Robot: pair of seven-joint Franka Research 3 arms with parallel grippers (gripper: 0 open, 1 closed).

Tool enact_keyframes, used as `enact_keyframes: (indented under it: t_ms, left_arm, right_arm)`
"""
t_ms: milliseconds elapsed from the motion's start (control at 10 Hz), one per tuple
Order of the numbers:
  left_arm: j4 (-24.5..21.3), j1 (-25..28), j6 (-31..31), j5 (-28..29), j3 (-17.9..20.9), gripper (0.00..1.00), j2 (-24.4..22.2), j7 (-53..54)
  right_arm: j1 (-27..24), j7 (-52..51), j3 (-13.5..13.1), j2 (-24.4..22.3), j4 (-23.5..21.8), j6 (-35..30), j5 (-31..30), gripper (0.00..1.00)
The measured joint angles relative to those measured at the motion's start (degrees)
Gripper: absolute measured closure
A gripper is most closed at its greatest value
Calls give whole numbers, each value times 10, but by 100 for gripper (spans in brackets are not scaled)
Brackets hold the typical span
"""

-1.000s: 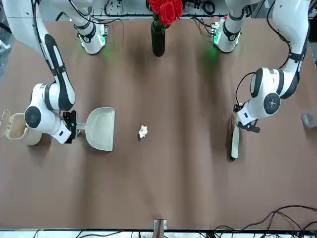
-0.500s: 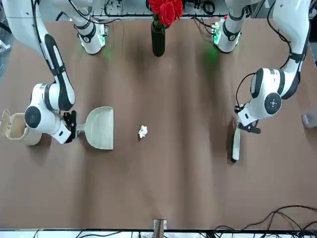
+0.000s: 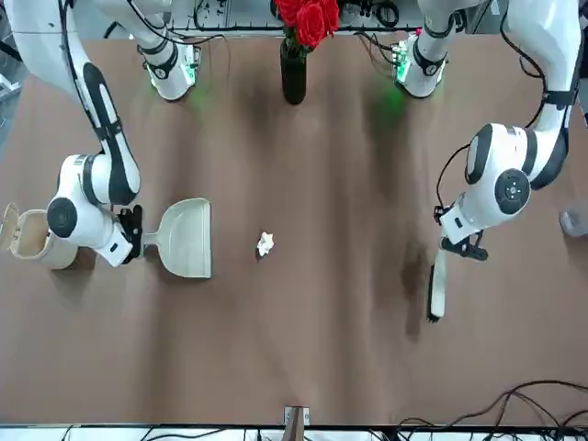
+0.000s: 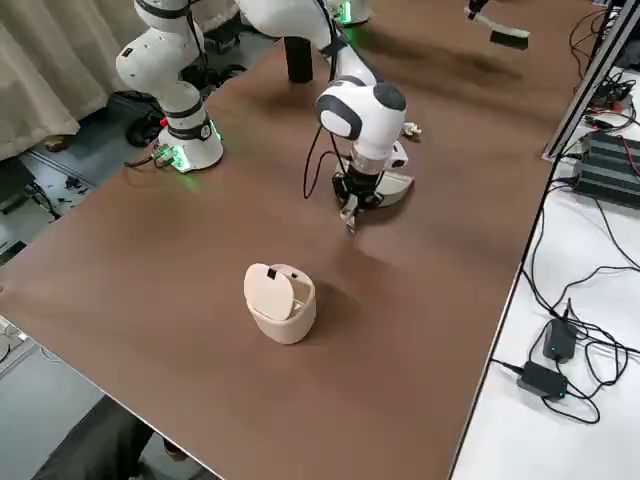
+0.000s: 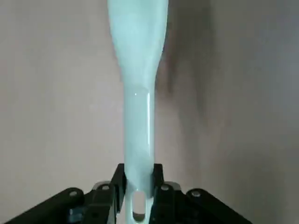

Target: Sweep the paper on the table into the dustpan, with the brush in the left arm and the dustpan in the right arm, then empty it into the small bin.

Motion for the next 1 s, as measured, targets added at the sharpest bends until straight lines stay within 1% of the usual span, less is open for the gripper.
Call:
enact_keyframes:
  t_ms: [200,300,600,800,1000]
  left_arm:
    - [8,-26,-44,0,-32,73,2,-73]
    - [9,-49,-53,-3,-37,73,3,-106]
    - [25,-103,-84,-32,-43,73,7,-150]
    - [37,-133,-86,-33,-44,73,26,-188]
    - [63,-174,-86,-34,-45,73,55,-240]
  right_arm:
    - [9,21,1,-1,0,-7,0,67]
    - [20,40,1,-1,0,-15,0,67]
    - [65,114,3,-5,1,-38,0,67]
    - [102,178,4,-12,1,-55,0,67]
    - [138,236,4,-16,1,-62,0,67]
